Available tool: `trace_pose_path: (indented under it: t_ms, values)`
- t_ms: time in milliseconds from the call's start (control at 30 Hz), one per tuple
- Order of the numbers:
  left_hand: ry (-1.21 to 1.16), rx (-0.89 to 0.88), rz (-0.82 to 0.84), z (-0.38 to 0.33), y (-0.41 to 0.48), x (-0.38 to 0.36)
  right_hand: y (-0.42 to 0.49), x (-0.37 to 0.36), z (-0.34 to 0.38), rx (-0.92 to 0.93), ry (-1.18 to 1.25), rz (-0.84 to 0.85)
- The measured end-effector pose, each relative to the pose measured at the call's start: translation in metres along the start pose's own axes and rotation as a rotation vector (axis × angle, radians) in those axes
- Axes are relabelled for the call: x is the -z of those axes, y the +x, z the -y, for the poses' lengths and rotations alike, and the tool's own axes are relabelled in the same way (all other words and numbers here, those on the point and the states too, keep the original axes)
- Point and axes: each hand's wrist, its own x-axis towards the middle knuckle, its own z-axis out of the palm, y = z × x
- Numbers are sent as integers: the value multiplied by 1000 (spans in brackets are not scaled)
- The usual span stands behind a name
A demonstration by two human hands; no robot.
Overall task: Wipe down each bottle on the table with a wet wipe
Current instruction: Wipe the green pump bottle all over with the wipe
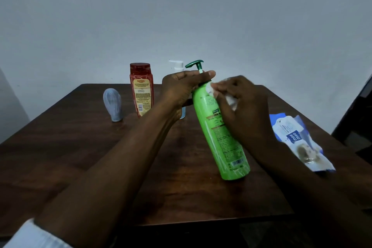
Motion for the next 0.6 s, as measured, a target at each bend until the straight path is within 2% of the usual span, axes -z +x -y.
trace_pose_path:
  t_ms: [167, 367, 467, 600]
  values:
    - [-77, 53, -19, 5, 0, 4, -26, -2, 7, 125, 25, 109]
    - [-95, 38, -7, 0, -3, -4, 4, 0, -1, -17, 50, -7]
    - [-82, 46, -25, 0, -3, -3, -8, -10, 11, 85, 28, 44]
    - [-86, 65, -47, 1, -2, 2, -29, -16, 14, 292, -60, 194]
